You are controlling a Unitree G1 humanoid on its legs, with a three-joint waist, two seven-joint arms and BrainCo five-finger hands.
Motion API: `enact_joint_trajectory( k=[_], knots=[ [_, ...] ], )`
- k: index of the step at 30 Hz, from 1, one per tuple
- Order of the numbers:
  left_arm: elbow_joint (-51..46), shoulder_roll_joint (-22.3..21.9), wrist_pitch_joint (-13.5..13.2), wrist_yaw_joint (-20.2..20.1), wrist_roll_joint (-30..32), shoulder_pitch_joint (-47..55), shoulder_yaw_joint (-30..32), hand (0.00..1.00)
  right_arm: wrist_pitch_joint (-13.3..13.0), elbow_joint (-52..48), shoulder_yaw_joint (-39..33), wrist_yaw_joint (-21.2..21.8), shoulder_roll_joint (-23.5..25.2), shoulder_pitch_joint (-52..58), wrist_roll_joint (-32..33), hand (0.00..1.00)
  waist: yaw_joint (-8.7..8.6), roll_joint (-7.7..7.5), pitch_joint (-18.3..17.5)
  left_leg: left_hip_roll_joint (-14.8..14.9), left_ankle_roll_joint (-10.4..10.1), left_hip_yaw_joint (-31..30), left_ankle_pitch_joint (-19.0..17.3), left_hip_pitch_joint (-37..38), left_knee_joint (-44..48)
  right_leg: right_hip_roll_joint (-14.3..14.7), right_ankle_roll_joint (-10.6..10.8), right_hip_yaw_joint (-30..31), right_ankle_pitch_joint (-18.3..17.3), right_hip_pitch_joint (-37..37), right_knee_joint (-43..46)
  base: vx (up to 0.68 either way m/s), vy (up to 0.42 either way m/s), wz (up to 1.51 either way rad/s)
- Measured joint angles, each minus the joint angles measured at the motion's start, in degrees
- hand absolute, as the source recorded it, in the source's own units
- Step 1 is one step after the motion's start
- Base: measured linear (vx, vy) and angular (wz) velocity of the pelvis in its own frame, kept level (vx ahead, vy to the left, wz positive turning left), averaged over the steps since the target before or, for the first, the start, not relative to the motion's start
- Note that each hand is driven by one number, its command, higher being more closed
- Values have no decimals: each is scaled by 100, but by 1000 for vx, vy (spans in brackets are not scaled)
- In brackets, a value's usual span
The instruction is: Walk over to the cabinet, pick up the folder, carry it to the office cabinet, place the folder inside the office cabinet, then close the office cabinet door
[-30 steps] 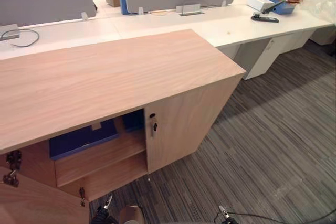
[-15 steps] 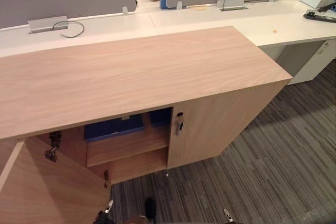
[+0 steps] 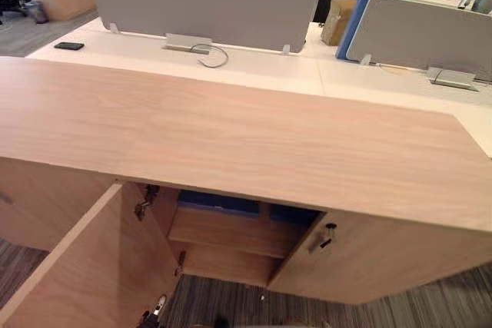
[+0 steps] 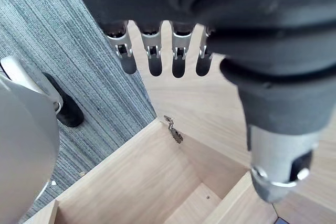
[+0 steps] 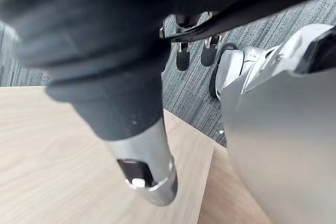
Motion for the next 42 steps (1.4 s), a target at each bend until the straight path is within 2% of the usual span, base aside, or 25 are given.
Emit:
enact_joint_trajectory(
  k=[1,3,6,10,14,20,23,25,26,27,28,29,30,31,32,33,35,36,38,42],
  knots=[
    [-6,-17,0,1,13,14,52,0,1,1,1,0,-5,6,0,0,-6,19,-20,102,-82,127,-99,-61,117,36,-1,-62,1,42,-88,207,-296,2],
    [-2,-77,-1,26,44,2,158,0,-2,7,-4,-1,-41,14,1,0,-93,103,-51,526,-306,450,-401,-287,609,258,-6,-345,-1,169,-211,140,-242,22],
    [-7,-118,-1,53,59,30,219,0,-13,1,-6,-2,-63,70,0,0,-101,199,-113,748,-418,356,-539,-246,715,467,-9,-486,1,307,-192,93,-164,21],
    [-63,-166,-1,76,147,40,180,0,-14,-7,-101,-5,-78,109,-2,0,-144,283,-215,842,-453,234,-520,-234,618,515,-46,-659,26,389,-130,47,-70,40],
    [-69,-179,-1,111,219,97,-4,0,-18,-18,-279,-7,-82,130,-2,0,-150,366,-291,847,-507,99,-244,65,116,516,-189,-768,122,476,3,31,13,30],
    [-91,-147,0,157,245,92,-232,0,-49,-67,-268,-9,-80,122,-3,0,-197,403,-306,842,-565,-220,28,102,-224,518,-208,-998,135,480,32,10,-18,29],
    [-155,-168,14,161,249,53,-399,0,-93,-127,-153,-11,-141,92,-7,0,-213,513,-198,847,-550,-365,-7,-4,-35,519,-209,-1223,135,491,232,-18,-34,46],
    [-286,-225,21,166,253,-4,-434,0,-129,-237,34,-21,-215,44,-8,0,-266,632,-94,1198,-428,645,-279,-259,281,498,-228,-1406,123,495,360,-84,-66,61],
    [-286,-233,21,190,273,-51,-412,0,-115,-213,49,-49,-226,-39,-20,0,-300,619,-85,1224,-374,1072,-367,-257,169,462,-318,-1402,74,541,202,-70,-95,66],
    [-343,-208,5,235,304,-199,-419,0,-121,-197,34,-59,-172,-155,-22,0,-337,454,40,1333,-265,1756,-551,-543,997,222,-553,-1393,-88,728,-157,-27,-78,51],
    [-344,-209,-1,257,321,-311,-449,0,-130,-236,-10,-59,-175,-207,-24,0,-316,527,134,1482,-259,2131,-689,-746,1604,184,-652,-1459,-262,821,-259,-21,-38,38],
    [-337,-295,-2,277,349,-369,-478,0,-132,-273,-167,-63,-245,-315,-21,0,-255,680,260,1759,-264,2500,-803,-937,2308,187,-392,-1659,-526,852,-267,-51,4,36],
    [-223,-432,29,262,349,-421,-631,0,-136,-295,-424,-70,-368,-379,-9,0,-312,1018,327,1985,-448,2628,-949,-992,2442,330,-331,-1780,-600,823,-131,-106,88,60],
    [-191,-420,37,270,363,-411,-721,0,-104,-250,-657,-72,-293,-392,-5,0,-337,919,279,1683,-399,2552,-817,-931,2105,141,-288,-1879,-726,793,-22,-92,135,84],
    [-250,-352,-18,268,357,-396,-821,0,-102,-201,-791,-70,-145,-309,-8,0,-325,713,159,1235,-265,2612,-566,-719,1333,-158,-303,-1962,-720,785,-180,-55,121,76],
    [-258,-348,-29,267,358,-388,-842,0,-102,-182,-866,-67,-126,-310,-7,0,-318,685,143,1099,-255,2625,-440,-639,1037,-221,-342,-1983,-697,780,-275,-13,65,70],
    [-238,-348,-32,265,359,-395,-836,0,-80,-101,-980,-69,-126,-346,-2,0,-321,644,131,706,-203,2460,223,-535,106,-374,-322,-2146,-559,700,-505,-13,72,57],
    [-185,-318,-37,264,360,-396,-853,0,-79,-57,-980,-69,-125,-346,-2,0,-319,617,117,620,-191,2419,392,-436,-218,-397,-327,-2189,-532,710,-569,9,71,37],
    [-19,-169,-31,263,364,-388,-994,0,-64,-5,-977,-66,-92,-364,-3,0,-327,520,141,417,-227,2235,1010,44,-1290,-390,-277,-2350,-435,903,-759,78,33,38],
    [88,43,-42,258,377,-417,-1105,0,-58,158,-959,-54,10,-397,-4,0,-307,259,123,347,-216,2025,1030,154,-1293,-376,-278,-2353,-425,1160,-863,63,-20,30]
  ],
)
